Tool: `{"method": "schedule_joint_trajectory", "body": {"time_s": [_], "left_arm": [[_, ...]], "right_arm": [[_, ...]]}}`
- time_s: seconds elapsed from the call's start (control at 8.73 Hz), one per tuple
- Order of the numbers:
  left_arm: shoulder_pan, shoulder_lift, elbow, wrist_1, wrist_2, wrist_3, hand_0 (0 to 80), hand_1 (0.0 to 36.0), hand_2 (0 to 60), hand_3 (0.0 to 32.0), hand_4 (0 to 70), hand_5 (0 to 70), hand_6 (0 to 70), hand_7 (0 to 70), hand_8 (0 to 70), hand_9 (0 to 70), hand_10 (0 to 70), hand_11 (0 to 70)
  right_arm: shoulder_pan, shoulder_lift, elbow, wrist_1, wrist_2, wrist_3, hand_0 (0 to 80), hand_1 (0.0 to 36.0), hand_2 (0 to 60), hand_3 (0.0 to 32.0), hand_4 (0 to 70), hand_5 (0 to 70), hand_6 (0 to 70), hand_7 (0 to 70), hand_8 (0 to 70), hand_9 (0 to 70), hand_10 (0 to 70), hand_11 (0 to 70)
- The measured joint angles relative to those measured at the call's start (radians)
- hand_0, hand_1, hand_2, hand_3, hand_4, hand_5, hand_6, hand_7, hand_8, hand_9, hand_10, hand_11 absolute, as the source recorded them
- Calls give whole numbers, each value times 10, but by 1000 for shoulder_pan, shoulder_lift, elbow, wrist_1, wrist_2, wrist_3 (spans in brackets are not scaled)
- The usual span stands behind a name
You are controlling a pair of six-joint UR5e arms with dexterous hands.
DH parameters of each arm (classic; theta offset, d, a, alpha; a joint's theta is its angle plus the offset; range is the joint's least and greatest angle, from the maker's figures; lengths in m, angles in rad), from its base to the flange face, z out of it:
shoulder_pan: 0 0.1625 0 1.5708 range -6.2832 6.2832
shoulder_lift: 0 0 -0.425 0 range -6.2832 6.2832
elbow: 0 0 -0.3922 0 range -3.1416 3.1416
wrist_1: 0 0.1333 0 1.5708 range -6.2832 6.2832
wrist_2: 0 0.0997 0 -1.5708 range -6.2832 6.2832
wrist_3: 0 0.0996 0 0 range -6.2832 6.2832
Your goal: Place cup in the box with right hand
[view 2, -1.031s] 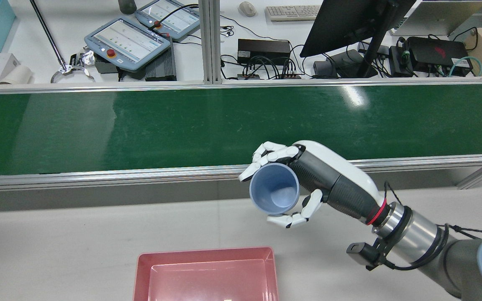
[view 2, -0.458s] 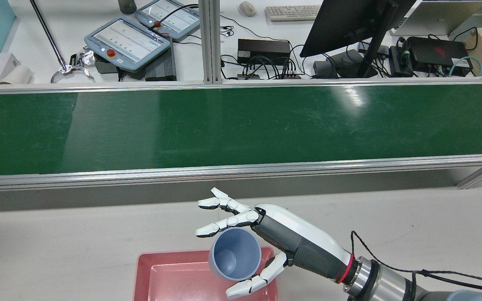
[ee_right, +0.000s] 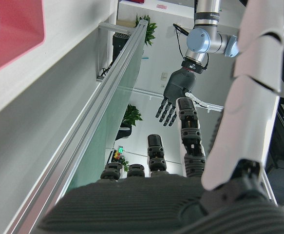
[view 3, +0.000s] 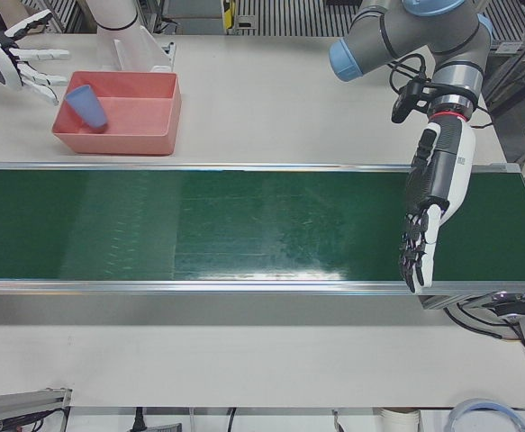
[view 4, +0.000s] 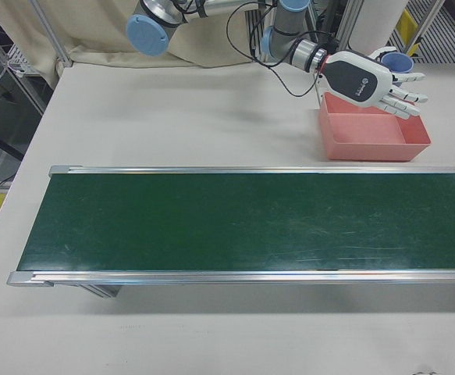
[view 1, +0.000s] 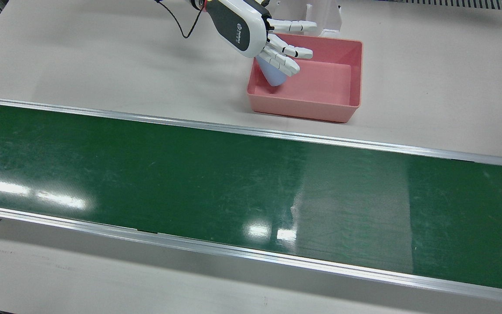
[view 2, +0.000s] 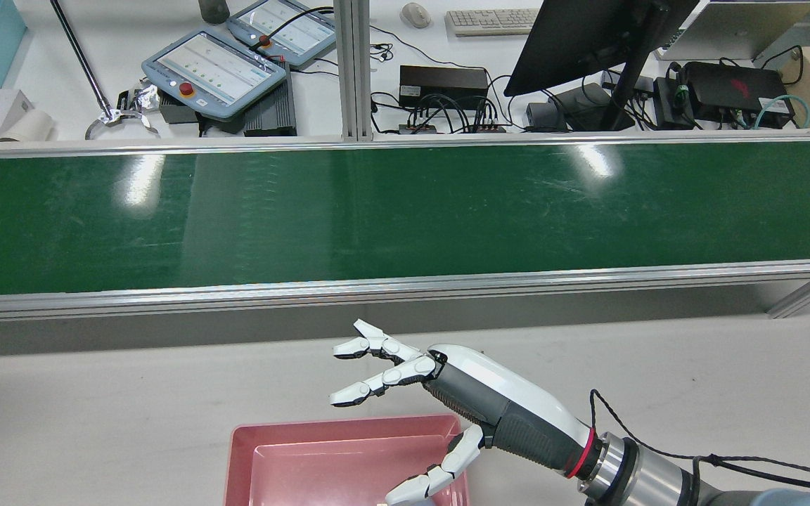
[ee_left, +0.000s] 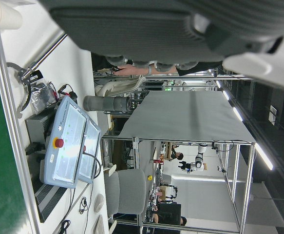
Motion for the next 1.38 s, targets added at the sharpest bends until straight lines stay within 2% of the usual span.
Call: {"method": "schedule_joint_trajectory", "body": {"time_s": [0.11,0.23,0.34,0.46,0.57,0.69,0.8,1.03,1.15,1.26,1.38], "left_arm": [[0,0,0,0,0,0,0,0,0,0,0,0,0,0,0,0,0,0],[0,0,0,0,0,0,0,0,0,0,0,0,0,0,0,0,0,0],[0,0,0,0,0,0,0,0,0,0,0,0,0,0,0,0,0,0],[0,0,0,0,0,0,0,0,0,0,0,0,0,0,0,0,0,0],[0,0,0,0,0,0,0,0,0,0,0,0,0,0,0,0,0,0],[0,0,0,0,0,0,0,0,0,0,0,0,0,0,0,0,0,0],[0,0,0,0,0,0,0,0,0,0,0,0,0,0,0,0,0,0],[0,0,-1,1,-1,0,0,0,0,0,0,0,0,0,0,0,0,0],[0,0,-1,1,0,0,0,0,0,0,0,0,0,0,0,0,0,0],[0,0,-1,1,0,0,0,0,0,0,0,0,0,0,0,0,0,0],[0,0,0,1,0,0,0,0,0,0,0,0,0,0,0,0,0,0]], "right_arm": [[0,0,0,0,0,0,509,189,199,0,176,55,70,251,10,64,35,70],[3,-1,0,0,0,1,525,180,132,0,201,58,73,264,11,67,37,74],[26,-2,3,0,-3,7,523,192,168,0,193,58,71,254,8,62,36,73],[97,-13,8,-4,-9,33,528,167,92,0,221,57,70,246,8,60,41,79],[211,-45,10,-7,-13,90,524,176,128,0,212,57,70,239,11,63,44,84],[338,-85,1,-10,-33,157,523,174,122,0,202,57,65,214,11,60,44,84],[499,-119,-37,-11,-88,227,519,170,120,0,182,57,59,180,11,55,45,86],[825,-147,-191,-5,-248,333,514,202,211,0,131,61,47,113,2,32,38,76],[974,-152,-272,-2,-316,361,500,179,157,0,55,57,31,71,0,15,26,58],[1059,-154,-329,0,-346,372,473,97,29,70,12,44,12,38,2,13,15,38],[1114,-154,-387,4,-359,379,446,49,26,116,0,36,5,27,20,34,10,27]]}}
